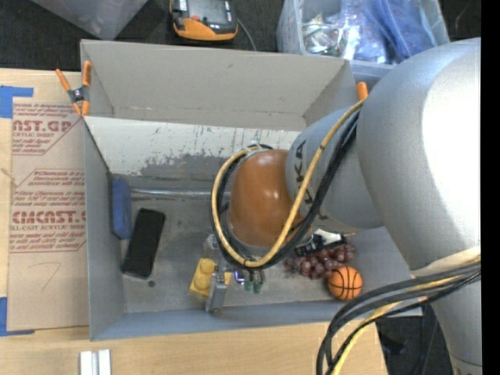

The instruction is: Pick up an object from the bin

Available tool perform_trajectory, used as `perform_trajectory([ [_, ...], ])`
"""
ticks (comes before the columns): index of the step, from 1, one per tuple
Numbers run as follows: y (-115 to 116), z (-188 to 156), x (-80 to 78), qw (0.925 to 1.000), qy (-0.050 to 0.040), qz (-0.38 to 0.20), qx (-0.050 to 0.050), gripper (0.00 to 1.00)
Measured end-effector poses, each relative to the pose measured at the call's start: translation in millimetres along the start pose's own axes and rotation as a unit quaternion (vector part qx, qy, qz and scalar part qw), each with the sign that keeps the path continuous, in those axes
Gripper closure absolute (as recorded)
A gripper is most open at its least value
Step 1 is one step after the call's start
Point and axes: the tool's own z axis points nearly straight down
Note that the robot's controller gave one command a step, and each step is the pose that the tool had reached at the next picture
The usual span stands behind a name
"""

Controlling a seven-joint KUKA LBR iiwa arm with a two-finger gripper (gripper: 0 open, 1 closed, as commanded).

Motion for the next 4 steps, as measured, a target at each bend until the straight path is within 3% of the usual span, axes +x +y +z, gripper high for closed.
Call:
perform_trajectory([
  [1, 5, -43, 8.2, 0.9965, -0.006, -0.083, -0.003, 0.0],
  [2, 1, 0, 0.0, 1.0, -0.0006, -0.001, -0.001, 0.0],
  [3, -8, -1, 5.5, 0.9995, -0.0099, -0.029, -0.004, 0.0],
  [4, 0, -1, 0.5, 1.0, -0.0023, -0.005, -0.002, 1.0],
])
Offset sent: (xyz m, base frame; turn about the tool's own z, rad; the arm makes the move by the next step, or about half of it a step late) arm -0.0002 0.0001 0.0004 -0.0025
